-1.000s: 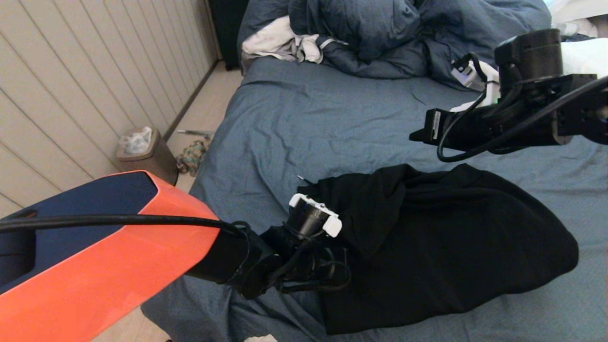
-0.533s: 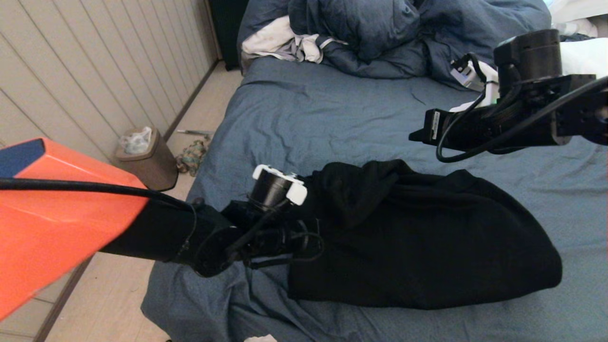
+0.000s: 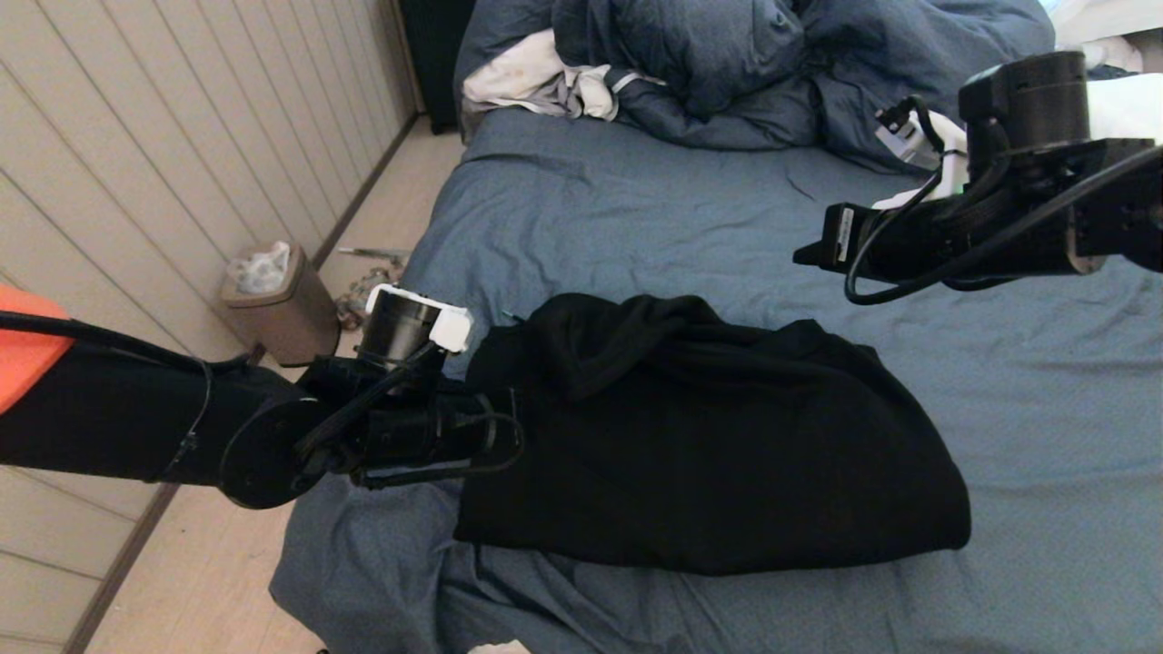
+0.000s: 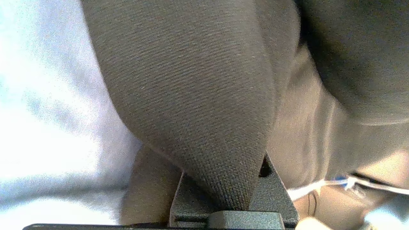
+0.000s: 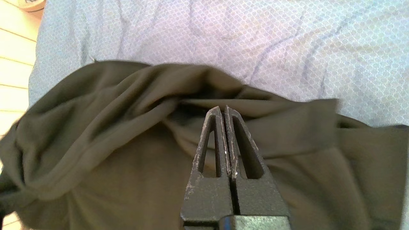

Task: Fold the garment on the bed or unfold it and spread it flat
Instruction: Unfold the black sweatshirt

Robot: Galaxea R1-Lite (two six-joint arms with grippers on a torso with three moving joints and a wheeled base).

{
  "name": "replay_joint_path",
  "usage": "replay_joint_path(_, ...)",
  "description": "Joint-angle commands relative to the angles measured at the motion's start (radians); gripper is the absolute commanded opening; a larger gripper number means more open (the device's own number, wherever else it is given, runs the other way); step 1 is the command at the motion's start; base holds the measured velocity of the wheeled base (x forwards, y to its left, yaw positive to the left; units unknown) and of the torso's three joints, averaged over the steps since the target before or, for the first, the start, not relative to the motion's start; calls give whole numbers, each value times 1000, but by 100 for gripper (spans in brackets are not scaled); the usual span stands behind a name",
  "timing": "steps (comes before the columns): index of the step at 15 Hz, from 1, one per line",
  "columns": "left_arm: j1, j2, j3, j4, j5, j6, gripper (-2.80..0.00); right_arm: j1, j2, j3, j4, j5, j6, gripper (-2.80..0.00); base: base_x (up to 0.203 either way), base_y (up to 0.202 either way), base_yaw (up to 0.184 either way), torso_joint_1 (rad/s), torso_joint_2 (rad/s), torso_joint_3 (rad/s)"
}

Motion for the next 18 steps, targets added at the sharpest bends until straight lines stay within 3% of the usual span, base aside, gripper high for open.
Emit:
replay_joint_path(1, 6, -58, 77, -17, -5, -3, -280, -1, 5, 0, 1, 1, 1, -280, 0, 0, 0, 0, 0, 0)
replay_joint_path(6, 42, -71, 184, -105, -10, -1, -280, -1, 7, 2, 1, 1, 1, -280, 0, 0, 0, 0, 0, 0)
replay_joint_path(13, 56, -58, 182, -125, -14, 2, -280, 1, 7, 3, 3, 1, 1, -280, 0, 0, 0, 0, 0, 0)
replay_joint_path(14, 55, -58, 184, -125, -13, 4, -86, 1, 8, 2, 3, 1, 1, -280, 0, 0, 0, 0, 0, 0)
replay_joint_path(15, 51, -56, 184, -125, -13, 5, 0, 1, 8, 2, 3, 1, 1, -280, 0, 0, 0, 0, 0, 0)
replay_joint_path(18, 51, -74, 190, -125, -13, 4, 0, 1, 9, 3, 1, 1, 1, -280, 0, 0, 0, 0, 0, 0)
